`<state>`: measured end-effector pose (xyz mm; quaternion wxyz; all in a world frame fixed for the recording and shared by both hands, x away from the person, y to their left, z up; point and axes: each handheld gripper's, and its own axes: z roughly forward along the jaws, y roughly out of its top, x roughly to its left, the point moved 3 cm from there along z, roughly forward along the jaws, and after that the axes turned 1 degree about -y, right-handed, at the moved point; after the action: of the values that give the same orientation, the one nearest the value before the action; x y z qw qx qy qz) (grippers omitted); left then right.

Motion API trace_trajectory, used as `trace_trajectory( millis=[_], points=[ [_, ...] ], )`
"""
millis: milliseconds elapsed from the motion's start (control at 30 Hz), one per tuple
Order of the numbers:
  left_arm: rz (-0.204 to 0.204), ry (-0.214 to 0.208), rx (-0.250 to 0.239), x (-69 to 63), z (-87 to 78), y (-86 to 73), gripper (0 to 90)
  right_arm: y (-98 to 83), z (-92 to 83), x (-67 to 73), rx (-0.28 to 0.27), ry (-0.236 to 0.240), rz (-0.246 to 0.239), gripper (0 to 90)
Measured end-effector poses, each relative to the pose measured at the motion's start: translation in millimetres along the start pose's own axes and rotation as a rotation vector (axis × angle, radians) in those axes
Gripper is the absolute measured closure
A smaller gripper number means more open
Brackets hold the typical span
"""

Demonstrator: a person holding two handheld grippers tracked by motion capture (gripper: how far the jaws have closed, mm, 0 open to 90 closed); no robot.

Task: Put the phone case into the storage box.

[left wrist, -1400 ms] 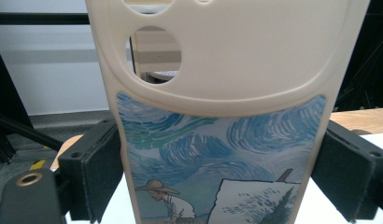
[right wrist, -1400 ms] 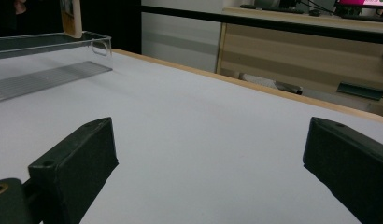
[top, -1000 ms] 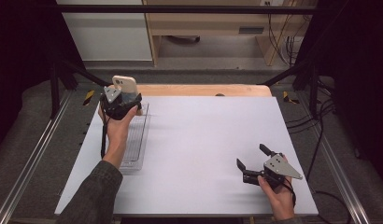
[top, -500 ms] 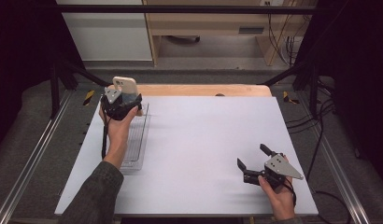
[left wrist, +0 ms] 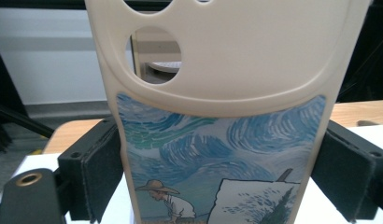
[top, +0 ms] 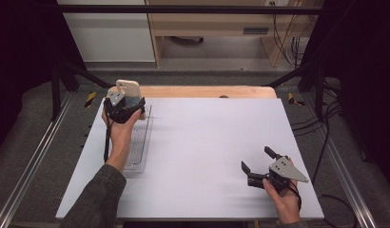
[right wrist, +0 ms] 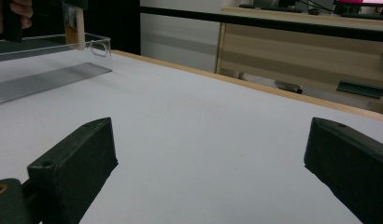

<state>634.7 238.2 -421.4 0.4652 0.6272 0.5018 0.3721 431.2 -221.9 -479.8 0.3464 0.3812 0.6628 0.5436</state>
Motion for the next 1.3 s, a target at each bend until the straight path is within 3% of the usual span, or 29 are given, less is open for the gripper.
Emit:
trace_trajectory(
  millis=[400, 567, 1300],
  points=[
    [0.013, 0.004, 0.023, -1.6, 4.4, -5.5, 10.8, -0.1, -0.4, -1.1, -0.001, -0.003, 0.001, 2.4],
    [0.046, 0.005, 0.031, -3.7, 4.5, -7.7, 10.7, 0.1, -0.6, -1.0, -0.001, -0.003, 0.001, 2.4],
    [0.025, 0.011, 0.059, -3.4, 7.5, -13.9, 10.7, -0.1, 1.0, 0.0, 0.002, 0.001, -0.003, 2.4]
  ],
)
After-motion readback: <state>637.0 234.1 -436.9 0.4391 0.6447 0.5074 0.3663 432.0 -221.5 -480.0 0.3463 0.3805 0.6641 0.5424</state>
